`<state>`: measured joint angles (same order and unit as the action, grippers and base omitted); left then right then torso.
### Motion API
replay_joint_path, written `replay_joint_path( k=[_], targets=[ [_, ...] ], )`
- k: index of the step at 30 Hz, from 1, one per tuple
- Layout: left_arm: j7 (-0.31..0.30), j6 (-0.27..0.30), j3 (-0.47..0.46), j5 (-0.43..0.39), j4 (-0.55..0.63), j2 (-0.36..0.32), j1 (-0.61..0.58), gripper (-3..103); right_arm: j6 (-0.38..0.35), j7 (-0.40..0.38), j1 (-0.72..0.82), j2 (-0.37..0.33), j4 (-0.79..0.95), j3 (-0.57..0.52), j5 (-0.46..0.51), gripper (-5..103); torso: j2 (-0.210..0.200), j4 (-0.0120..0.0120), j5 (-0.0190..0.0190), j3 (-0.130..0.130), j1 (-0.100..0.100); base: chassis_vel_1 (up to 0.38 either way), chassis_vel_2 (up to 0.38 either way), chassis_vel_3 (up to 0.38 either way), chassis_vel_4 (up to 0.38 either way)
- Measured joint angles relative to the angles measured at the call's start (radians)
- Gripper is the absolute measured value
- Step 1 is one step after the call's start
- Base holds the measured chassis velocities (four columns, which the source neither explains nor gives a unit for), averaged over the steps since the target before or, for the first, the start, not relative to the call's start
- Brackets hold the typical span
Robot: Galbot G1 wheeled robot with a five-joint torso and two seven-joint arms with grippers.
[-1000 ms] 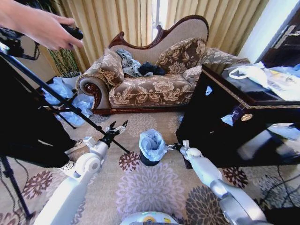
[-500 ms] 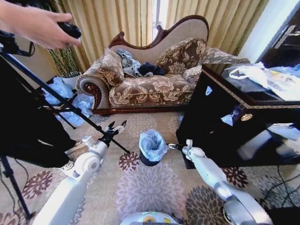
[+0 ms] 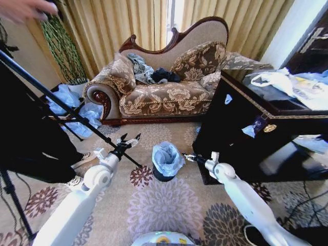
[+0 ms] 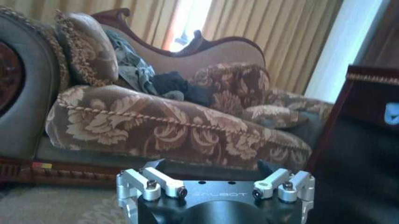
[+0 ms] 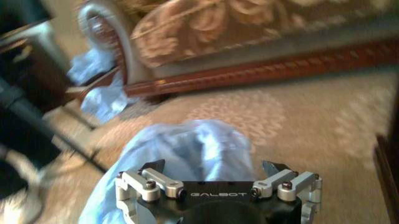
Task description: Place a garbage bag over the trash bin.
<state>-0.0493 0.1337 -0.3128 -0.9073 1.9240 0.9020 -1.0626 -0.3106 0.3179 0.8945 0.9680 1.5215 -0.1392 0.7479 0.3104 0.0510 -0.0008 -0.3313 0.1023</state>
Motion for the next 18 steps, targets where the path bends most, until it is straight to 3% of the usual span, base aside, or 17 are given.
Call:
replay_joint_path(
  k=[2, 4, 7, 9, 13, 17, 18],
  targets=[
    [0.001, 0.001, 0.027, 0.018, -0.039, -0.010, 0.044, 90, 0.021, -0.002, 0.036, -0.026, 0.092, 0.004, -0.034, 100, 0.000, 0.0001, -0.0014, 0.000, 0.000, 0.000, 0.000, 0.000, 0.000],
    [0.002, 0.002, 0.035, 0.030, -0.054, -0.015, 0.056, 85, 0.027, -0.002, 0.044, -0.034, 0.123, 0.009, -0.048, 100, 0.000, 0.0004, -0.0012, 0.000, 0.000, 0.000, 0.000, 0.000, 0.000],
    [0.006, 0.023, 0.049, 0.080, -0.111, -0.022, 0.062, 70, 0.053, -0.005, 0.028, -0.035, 0.162, 0.043, -0.096, 100, 0.000, -0.0006, -0.0003, 0.000, 0.000, 0.000, 0.000, 0.000, 0.000],
    [0.010, 0.030, 0.059, 0.083, -0.143, -0.018, 0.068, 70, 0.061, -0.004, 0.026, -0.035, 0.162, 0.050, -0.110, 100, 0.000, -0.0007, -0.0005, 0.000, 0.000, 0.000, 0.000, 0.000, 0.000],
    [0.025, 0.046, 0.105, 0.076, -0.268, 0.026, 0.099, 48, 0.076, 0.012, 0.027, -0.054, 0.154, 0.072, -0.135, 100, 0.000, -0.0006, -0.0007, 0.000, 0.000, 0.000, 0.000, 0.000, 0.000],
    [0.024, 0.065, 0.125, 0.047, -0.299, 0.051, 0.116, 46, 0.079, 0.022, 0.033, -0.068, 0.155, 0.074, -0.137, 100, 0.000, -0.0003, -0.0007, 0.000, 0.000, 0.000, 0.000, 0.000, 0.000],
    [0.017, 0.088, 0.146, -0.008, -0.331, 0.085, 0.143, 45, 0.080, 0.029, 0.043, -0.081, 0.162, 0.074, -0.137, 100, 0.000, -0.0002, -0.0008, 0.000, 0.000, 0.000, 0.000, 0.000, 0.000]
  ],
)
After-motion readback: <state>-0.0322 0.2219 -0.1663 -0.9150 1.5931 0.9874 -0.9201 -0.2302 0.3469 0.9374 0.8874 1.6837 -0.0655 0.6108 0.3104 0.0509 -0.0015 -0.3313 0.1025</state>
